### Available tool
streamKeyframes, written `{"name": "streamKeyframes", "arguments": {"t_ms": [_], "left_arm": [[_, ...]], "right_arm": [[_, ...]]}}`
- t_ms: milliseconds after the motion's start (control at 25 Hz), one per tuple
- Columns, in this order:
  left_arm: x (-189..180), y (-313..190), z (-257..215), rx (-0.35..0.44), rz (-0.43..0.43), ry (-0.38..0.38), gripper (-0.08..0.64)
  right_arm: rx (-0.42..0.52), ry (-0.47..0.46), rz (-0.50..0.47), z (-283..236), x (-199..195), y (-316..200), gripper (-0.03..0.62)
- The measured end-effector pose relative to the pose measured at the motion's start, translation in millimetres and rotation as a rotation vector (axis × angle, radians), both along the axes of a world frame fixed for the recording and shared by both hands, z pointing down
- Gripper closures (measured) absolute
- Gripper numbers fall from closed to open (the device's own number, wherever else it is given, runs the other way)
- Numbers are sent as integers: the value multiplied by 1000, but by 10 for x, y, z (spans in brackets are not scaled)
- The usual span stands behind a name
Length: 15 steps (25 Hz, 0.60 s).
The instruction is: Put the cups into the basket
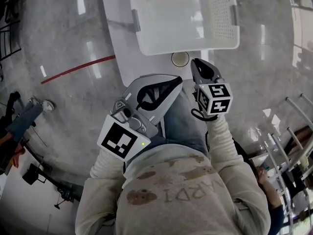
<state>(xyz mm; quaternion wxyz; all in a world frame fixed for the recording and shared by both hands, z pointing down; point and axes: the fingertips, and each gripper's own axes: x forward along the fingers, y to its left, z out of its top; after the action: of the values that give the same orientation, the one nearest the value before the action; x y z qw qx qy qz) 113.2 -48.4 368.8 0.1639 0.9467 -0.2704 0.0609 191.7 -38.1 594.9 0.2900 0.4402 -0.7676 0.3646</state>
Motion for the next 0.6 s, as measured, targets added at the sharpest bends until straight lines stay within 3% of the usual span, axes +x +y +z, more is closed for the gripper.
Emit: {"name": "streamKeyframes", "arguments": {"t_ms": [360,600], "left_arm": [[103,67,510,-53,82,-15,560],[56,50,566,-85,57,15,560]], "right_arm": [[-110,47,51,625,15,122,525],[-176,96,86,887,8,128,515]]}}
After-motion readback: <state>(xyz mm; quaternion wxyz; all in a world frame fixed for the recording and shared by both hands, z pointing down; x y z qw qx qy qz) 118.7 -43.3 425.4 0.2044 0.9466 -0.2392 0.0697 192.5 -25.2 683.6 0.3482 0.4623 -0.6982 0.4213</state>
